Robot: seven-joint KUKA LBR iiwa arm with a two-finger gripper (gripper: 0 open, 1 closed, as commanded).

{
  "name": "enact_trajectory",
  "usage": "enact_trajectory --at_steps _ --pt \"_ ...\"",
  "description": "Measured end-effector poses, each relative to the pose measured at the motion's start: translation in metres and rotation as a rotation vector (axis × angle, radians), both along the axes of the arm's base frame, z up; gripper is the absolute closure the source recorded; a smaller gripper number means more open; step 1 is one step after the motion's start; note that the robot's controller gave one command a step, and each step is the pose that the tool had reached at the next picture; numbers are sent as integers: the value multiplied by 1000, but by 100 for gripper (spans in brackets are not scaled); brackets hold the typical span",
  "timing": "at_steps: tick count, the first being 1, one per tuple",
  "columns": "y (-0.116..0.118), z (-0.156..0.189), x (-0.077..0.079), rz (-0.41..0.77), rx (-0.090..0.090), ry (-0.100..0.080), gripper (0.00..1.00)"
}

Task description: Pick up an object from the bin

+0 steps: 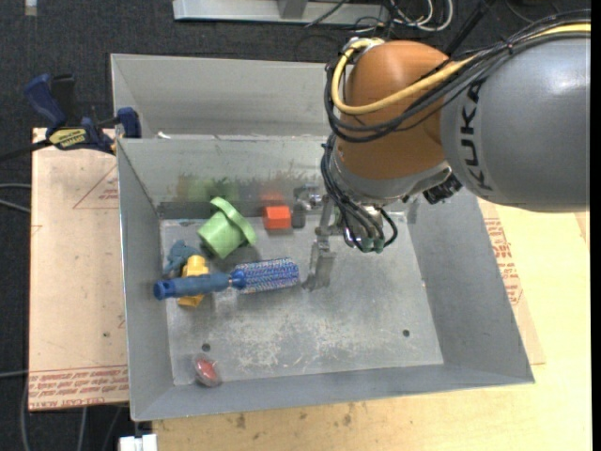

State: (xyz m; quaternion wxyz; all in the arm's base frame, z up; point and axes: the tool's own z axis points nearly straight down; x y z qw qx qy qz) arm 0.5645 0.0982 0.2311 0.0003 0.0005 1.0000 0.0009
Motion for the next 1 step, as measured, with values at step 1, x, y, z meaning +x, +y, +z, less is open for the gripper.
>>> enact_trajectory --at_steps 1 --pt "54 -160 7 102 -2 10 0"
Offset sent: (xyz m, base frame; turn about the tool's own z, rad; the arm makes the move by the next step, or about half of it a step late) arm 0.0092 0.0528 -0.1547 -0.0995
